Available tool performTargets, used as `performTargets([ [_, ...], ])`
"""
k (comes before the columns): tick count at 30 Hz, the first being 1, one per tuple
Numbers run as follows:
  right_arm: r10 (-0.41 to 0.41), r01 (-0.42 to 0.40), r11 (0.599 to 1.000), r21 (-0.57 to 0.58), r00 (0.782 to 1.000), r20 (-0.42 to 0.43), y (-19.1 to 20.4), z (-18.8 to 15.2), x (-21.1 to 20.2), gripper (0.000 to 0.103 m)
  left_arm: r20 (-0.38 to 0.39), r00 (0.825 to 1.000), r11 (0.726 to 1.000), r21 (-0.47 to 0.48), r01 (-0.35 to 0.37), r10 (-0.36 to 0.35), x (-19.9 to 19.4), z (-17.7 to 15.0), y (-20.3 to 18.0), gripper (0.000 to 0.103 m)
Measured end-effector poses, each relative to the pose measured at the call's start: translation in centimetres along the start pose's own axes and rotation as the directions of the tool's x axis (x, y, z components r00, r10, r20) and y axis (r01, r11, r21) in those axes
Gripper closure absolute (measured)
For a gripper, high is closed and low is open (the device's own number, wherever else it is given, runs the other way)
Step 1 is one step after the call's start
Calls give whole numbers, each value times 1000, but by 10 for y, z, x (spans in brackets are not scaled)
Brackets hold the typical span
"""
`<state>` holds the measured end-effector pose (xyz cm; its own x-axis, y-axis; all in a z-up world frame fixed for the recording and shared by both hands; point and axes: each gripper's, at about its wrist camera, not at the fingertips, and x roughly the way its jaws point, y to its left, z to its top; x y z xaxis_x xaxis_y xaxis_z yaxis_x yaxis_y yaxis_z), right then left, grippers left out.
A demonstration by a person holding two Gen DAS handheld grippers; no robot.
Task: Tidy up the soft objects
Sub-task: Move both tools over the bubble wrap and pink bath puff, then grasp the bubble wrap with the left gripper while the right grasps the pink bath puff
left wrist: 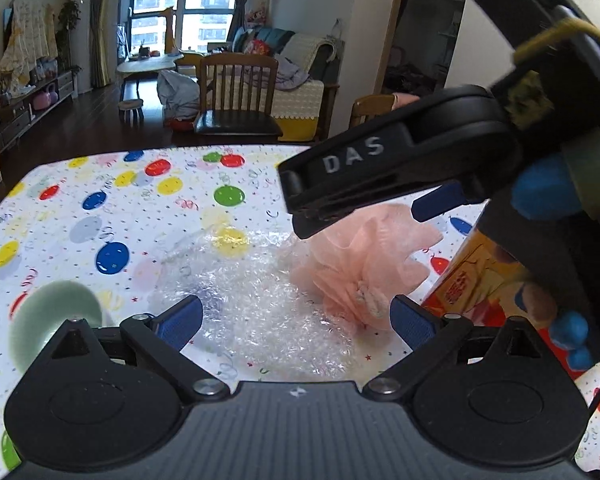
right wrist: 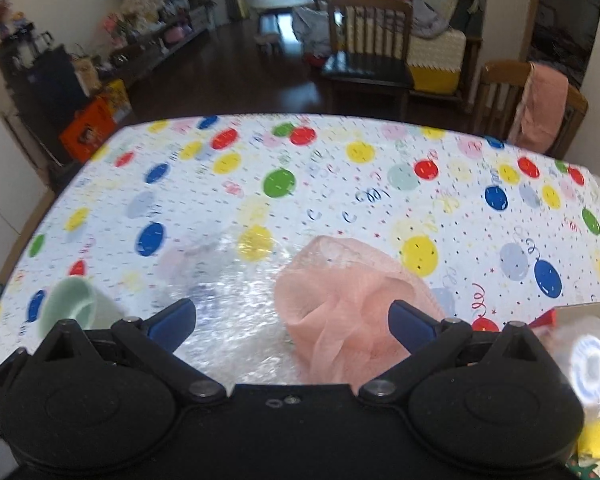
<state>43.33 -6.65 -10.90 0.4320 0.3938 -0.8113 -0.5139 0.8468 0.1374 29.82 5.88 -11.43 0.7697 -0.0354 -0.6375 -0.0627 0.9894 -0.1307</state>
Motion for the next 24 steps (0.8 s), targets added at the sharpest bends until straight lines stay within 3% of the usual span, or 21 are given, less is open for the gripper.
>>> performTargets([
  [8, -30, 30, 1000, -2, 997, -76, -5, 8, 43, 0, -75, 997, 1000, 25, -10, 12, 45, -5, 0, 2],
  [15, -27, 28, 1000, 7, 992, -126, -12, 3, 67, 0, -140, 990, 998, 53, 21, -13, 76, -13, -3, 2],
  [24, -32, 33, 999, 5, 990, -140, -20, 0, 81, 1, -146, 989, 998, 65, 4, 5, 92, -20, -3, 3],
])
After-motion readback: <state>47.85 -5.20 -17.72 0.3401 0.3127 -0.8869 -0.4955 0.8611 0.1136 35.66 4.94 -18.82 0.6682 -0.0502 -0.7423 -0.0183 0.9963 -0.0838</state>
